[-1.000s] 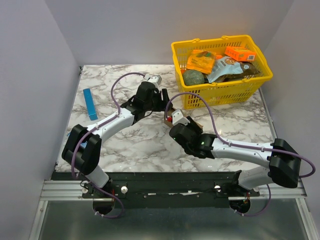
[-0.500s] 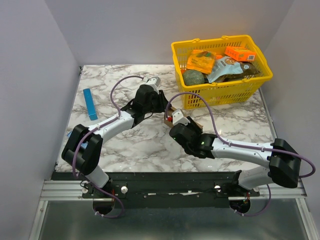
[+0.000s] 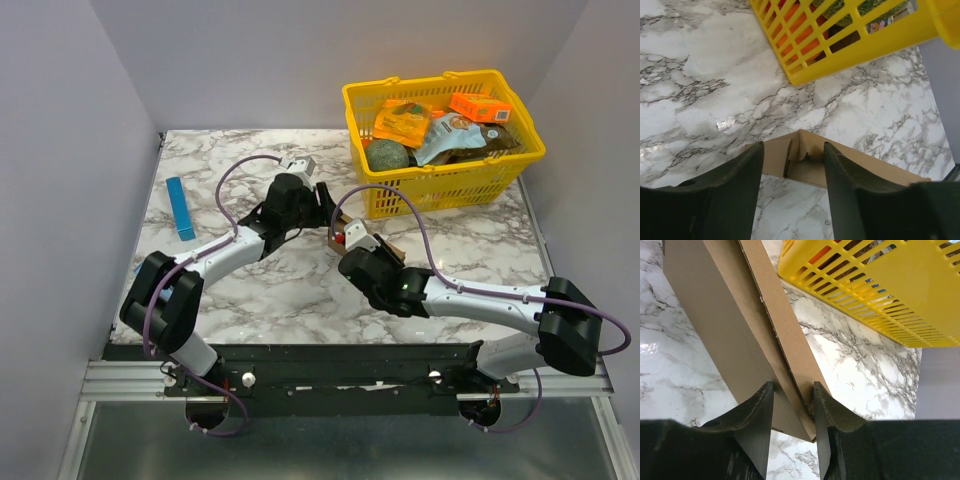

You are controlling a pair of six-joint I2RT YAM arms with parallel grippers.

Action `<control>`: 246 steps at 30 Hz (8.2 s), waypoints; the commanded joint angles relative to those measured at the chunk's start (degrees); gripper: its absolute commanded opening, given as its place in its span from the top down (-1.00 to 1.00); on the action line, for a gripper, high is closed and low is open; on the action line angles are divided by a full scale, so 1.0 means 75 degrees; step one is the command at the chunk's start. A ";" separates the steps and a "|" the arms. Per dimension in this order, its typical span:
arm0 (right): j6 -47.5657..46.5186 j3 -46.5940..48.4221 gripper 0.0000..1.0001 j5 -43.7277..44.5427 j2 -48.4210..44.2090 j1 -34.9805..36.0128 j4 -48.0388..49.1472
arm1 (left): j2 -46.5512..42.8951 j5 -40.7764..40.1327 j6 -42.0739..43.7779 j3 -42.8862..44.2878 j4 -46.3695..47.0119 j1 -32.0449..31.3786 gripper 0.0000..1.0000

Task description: Fold the paper box

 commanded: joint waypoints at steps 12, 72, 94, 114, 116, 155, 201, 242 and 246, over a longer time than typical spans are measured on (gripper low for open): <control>0.0415 -0.0163 0.14 -0.0614 0.0277 -0.0022 -0.0839 | 0.0240 -0.0020 0.0466 0.0422 -0.0933 0.0225 -0.50; 0.0263 0.1677 -0.10 -0.3450 0.0957 -0.1451 -0.1754 | -0.0122 0.0848 0.2118 -0.1055 0.0251 -0.0033 0.42; 0.0591 0.2216 -0.91 -0.3263 0.0243 -0.1440 -0.2246 | -0.0052 0.0625 0.2036 -0.1359 0.0451 -0.0068 0.45; 0.1047 0.1502 0.16 -0.4013 -0.0684 -0.1276 -0.2070 | 0.0053 0.0344 0.1814 -0.1125 0.0181 -0.0080 0.47; 0.1130 0.1396 0.20 -0.4048 -0.0684 -0.1252 -0.2070 | 0.0065 0.0332 0.1825 -0.1113 0.0146 -0.0080 0.47; 0.5431 -0.0925 -0.01 -0.3568 -0.0906 -0.0643 -0.2281 | 0.0135 0.0145 0.1673 -0.1558 0.0521 -0.0080 0.50; 0.3674 0.1454 0.36 -0.4516 -0.1762 -0.0654 -0.3418 | 0.0264 0.0039 0.2095 -0.1488 0.0287 -0.0338 0.63; 0.3346 0.3000 -0.33 -0.4037 -0.0486 -0.0654 -0.4251 | 0.0241 0.0215 0.2177 -0.1535 0.0368 -0.0455 0.65; 0.2749 0.3363 -0.64 -0.3627 0.0088 -0.0689 -0.3864 | 0.0241 0.0192 0.2107 -0.1582 0.0380 -0.0455 0.67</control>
